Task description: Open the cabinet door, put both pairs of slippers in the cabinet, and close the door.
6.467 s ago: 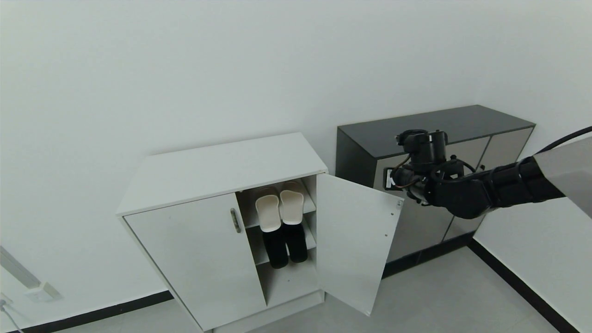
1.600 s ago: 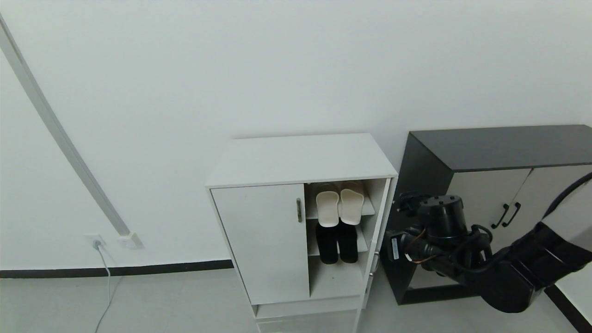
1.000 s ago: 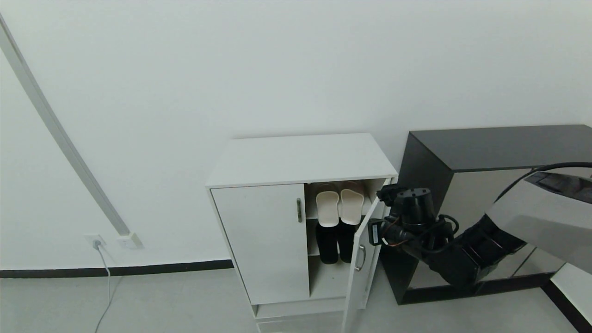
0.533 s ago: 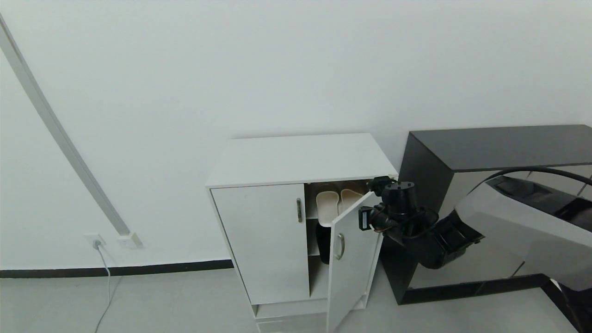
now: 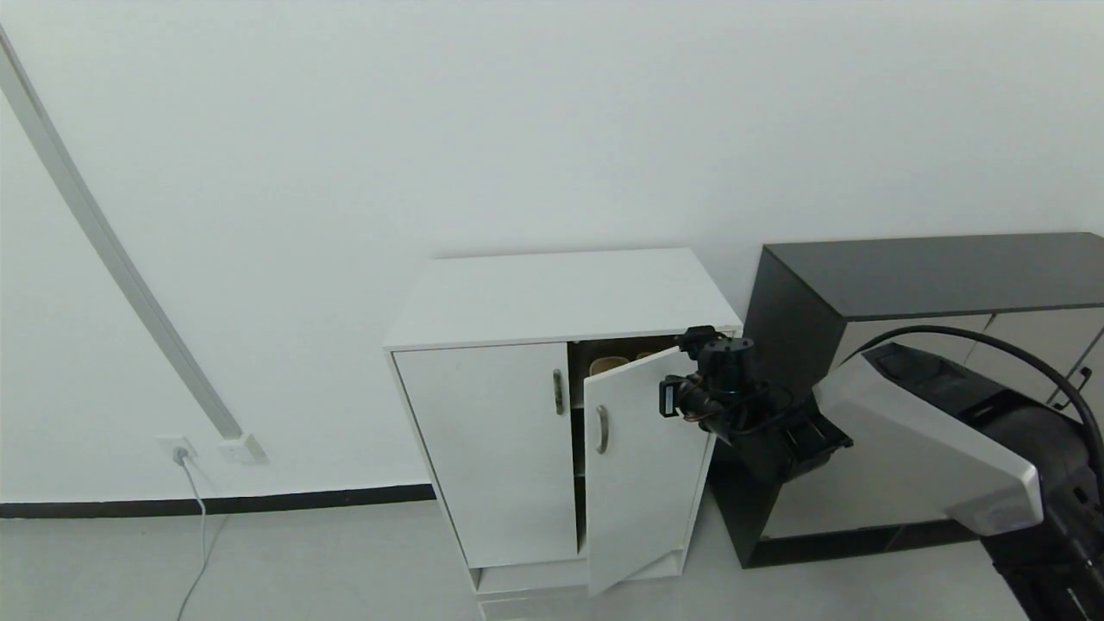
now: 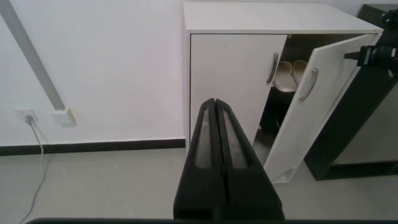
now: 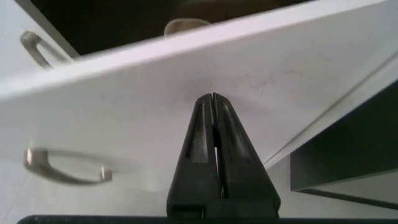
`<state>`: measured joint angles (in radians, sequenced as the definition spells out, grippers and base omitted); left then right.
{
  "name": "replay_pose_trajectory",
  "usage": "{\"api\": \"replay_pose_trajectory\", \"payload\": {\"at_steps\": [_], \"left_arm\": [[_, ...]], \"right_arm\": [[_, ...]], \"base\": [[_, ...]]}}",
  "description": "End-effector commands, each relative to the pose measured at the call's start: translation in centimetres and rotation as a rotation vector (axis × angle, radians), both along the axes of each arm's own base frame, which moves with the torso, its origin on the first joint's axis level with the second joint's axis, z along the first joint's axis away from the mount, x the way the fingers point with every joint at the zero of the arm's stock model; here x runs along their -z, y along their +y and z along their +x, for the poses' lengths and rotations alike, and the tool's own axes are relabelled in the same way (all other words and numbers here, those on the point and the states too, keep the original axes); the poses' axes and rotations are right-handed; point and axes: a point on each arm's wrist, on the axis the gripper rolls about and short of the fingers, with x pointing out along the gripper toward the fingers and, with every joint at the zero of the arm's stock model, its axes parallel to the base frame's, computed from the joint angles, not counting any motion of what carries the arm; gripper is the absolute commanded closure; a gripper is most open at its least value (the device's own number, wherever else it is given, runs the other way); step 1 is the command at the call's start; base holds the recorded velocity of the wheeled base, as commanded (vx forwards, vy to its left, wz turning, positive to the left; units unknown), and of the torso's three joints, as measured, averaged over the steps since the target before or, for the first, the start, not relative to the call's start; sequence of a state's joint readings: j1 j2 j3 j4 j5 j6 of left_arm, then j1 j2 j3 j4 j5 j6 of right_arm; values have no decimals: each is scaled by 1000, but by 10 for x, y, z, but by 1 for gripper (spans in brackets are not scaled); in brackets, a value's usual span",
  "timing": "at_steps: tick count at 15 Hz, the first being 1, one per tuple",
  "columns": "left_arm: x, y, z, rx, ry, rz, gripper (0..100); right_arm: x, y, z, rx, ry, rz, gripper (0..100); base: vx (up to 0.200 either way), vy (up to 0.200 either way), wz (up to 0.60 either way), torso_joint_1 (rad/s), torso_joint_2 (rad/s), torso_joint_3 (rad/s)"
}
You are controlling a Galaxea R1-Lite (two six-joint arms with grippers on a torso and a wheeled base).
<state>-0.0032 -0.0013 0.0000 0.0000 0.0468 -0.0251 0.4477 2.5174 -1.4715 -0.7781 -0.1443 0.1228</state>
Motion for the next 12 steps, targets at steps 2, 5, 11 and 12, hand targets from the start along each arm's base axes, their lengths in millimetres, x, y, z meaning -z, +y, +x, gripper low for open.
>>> {"api": "replay_pose_trajectory", "payload": {"at_steps": [2,5,11,12], "left_arm": [[0,0,0,-1,1,-1,100],[0,0,0,-1,1,-1,100],[0,0,0,-1,1,-1,100],[0,0,0,-1,1,-1,100]], "right_arm": [[9,1,6,3,2,-1,100],[6,2,10,4,-13,6,100],[2,8,21,5,-11,3,100],[1,8,22,4,-10,3,100]], "base": [[0,0,0,0,0,0],[0,0,0,0,0,0],[0,0,0,0,0,0],[0,0,0,0,0,0]]}}
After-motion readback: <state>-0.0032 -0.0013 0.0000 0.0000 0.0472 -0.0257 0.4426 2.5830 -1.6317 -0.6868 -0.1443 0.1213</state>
